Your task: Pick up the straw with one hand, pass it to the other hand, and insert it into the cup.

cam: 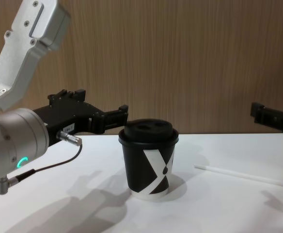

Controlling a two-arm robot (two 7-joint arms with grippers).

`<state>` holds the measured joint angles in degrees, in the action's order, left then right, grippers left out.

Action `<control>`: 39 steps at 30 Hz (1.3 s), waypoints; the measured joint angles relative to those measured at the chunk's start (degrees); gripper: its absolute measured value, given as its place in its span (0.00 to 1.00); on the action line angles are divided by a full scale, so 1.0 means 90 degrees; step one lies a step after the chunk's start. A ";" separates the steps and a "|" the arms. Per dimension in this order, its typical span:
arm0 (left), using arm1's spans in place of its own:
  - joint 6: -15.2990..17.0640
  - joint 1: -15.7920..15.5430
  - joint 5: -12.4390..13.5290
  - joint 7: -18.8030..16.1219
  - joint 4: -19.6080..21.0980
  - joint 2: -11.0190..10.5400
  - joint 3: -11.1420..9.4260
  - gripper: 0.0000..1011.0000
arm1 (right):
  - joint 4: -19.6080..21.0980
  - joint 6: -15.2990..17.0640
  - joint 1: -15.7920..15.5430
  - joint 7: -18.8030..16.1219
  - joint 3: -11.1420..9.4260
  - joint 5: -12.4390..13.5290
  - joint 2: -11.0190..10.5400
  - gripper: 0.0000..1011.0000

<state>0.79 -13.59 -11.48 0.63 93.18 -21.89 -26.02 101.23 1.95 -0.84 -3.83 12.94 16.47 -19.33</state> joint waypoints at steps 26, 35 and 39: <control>0.0000 0.0000 0.0000 0.0000 0.0000 0.0000 0.0000 0.99 | 0.0000 0.0000 0.0000 0.0000 0.0000 0.0000 0.0000 0.99; 0.0000 0.0000 0.0000 0.0000 0.0000 0.0000 0.0000 0.99 | 0.0000 0.0000 0.0000 0.0000 0.0000 0.0000 0.0000 0.99; 0.0000 0.0000 0.0000 0.0000 0.0000 0.0000 0.0000 0.99 | -0.0002 0.0000 0.0002 -0.0009 -0.0005 -0.0001 -0.0002 0.99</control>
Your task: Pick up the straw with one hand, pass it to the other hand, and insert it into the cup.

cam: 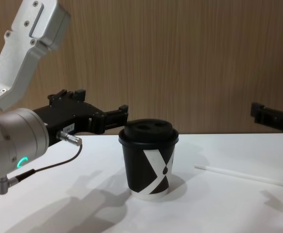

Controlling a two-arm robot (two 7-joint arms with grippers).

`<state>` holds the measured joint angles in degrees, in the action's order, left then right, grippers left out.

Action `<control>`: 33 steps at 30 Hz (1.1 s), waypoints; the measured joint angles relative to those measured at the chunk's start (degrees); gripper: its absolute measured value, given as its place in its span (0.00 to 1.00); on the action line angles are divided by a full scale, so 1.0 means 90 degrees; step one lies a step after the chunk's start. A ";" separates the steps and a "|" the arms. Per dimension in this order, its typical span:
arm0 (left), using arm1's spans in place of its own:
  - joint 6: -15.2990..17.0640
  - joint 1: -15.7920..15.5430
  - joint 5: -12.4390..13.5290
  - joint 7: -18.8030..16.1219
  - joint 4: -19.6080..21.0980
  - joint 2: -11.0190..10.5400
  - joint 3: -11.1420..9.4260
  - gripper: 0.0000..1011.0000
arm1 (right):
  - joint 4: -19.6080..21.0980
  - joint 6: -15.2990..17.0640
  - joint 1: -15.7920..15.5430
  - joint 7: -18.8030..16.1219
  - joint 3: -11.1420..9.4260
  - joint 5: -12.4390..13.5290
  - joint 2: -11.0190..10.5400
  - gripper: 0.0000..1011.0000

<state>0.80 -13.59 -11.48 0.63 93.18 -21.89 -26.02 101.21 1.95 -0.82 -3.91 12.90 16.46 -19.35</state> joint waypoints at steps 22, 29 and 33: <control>0.0000 0.0000 0.0000 0.0000 0.0000 0.0000 0.0000 0.99 | -0.0249 0.0188 0.0549 -0.1437 -0.0163 0.0365 -0.0829 0.99; 0.0000 0.0000 0.0000 0.0000 0.0000 0.0000 0.0000 0.99 | -0.0447 0.0388 0.0815 -0.2037 -0.0179 0.0532 -0.1248 0.99; 0.0000 0.0000 0.0000 0.0000 0.0000 0.0000 0.0000 0.99 | -0.0549 0.0464 0.0923 -0.2255 -0.0174 0.0587 -0.1410 0.99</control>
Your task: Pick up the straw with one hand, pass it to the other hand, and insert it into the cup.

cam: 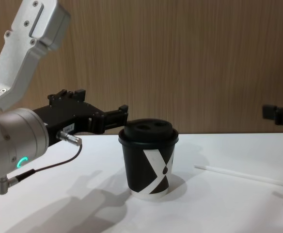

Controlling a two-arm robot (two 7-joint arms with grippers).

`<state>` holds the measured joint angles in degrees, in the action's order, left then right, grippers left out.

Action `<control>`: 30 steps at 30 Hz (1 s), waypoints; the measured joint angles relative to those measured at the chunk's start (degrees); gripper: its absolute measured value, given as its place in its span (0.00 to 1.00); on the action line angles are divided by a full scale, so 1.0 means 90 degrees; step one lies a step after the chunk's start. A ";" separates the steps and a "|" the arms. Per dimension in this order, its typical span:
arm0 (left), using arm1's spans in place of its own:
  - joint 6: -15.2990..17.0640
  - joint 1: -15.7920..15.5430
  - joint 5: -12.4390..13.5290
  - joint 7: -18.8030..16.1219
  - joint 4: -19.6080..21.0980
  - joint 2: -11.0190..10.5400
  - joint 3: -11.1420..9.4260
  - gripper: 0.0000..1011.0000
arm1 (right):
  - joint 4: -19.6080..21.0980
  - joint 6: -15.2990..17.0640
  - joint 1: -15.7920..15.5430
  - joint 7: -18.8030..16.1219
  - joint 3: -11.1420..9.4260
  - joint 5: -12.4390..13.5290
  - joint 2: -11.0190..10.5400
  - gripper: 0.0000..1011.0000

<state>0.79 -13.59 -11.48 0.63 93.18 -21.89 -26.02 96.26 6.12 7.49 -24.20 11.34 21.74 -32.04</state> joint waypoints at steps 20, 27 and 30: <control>0.0000 0.0000 0.0000 0.0000 0.0000 0.0000 0.0000 0.99 | -0.0724 0.0389 0.0535 -0.1242 0.0154 0.0626 -0.0492 0.99; 0.0000 0.0000 0.0000 0.0000 0.0000 0.0000 0.0000 0.99 | -0.1026 0.0460 0.0719 -0.1569 0.0247 0.0789 -0.0562 0.99; 0.0000 0.0000 0.0000 0.0000 0.0000 0.0000 0.0000 0.99 | -0.1116 0.0466 0.0774 -0.1657 0.0284 0.0810 -0.0581 0.99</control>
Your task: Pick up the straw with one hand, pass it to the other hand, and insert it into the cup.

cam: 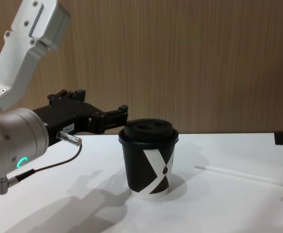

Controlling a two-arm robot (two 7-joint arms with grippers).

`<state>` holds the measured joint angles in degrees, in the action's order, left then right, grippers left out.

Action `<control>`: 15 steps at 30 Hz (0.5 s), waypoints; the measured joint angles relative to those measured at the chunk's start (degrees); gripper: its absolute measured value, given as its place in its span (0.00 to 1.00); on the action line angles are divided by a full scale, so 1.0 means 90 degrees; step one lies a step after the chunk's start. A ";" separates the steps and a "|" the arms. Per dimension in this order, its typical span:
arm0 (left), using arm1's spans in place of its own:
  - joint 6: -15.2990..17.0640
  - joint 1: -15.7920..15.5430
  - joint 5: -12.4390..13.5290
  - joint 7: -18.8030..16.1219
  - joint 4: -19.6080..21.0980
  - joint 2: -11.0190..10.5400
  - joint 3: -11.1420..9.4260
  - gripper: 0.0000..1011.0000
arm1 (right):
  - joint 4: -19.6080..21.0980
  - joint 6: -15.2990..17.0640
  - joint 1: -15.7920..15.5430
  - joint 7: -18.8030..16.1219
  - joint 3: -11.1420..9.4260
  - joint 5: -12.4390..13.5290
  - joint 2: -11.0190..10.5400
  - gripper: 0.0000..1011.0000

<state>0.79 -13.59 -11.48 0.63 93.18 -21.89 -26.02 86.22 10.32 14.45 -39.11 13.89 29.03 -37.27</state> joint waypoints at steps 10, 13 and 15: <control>0.0000 0.0000 0.0000 0.0000 0.0000 0.0000 0.0000 0.99 | -0.0454 -0.0085 0.0283 -0.0235 0.0268 -0.0070 -0.0045 0.99; 0.0000 0.0000 0.0000 0.0000 0.0000 0.0000 0.0000 0.99 | -0.0547 -0.0112 0.0329 -0.0265 0.0326 -0.0105 -0.0044 0.99; 0.0000 0.0000 0.0000 0.0000 0.0000 0.0000 0.0000 0.99 | -0.0634 -0.0135 0.0377 -0.0284 0.0382 -0.0136 -0.0039 0.99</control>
<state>0.79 -13.59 -11.48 0.63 93.18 -21.90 -26.02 80.52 9.10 17.84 -41.67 17.32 27.81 -37.63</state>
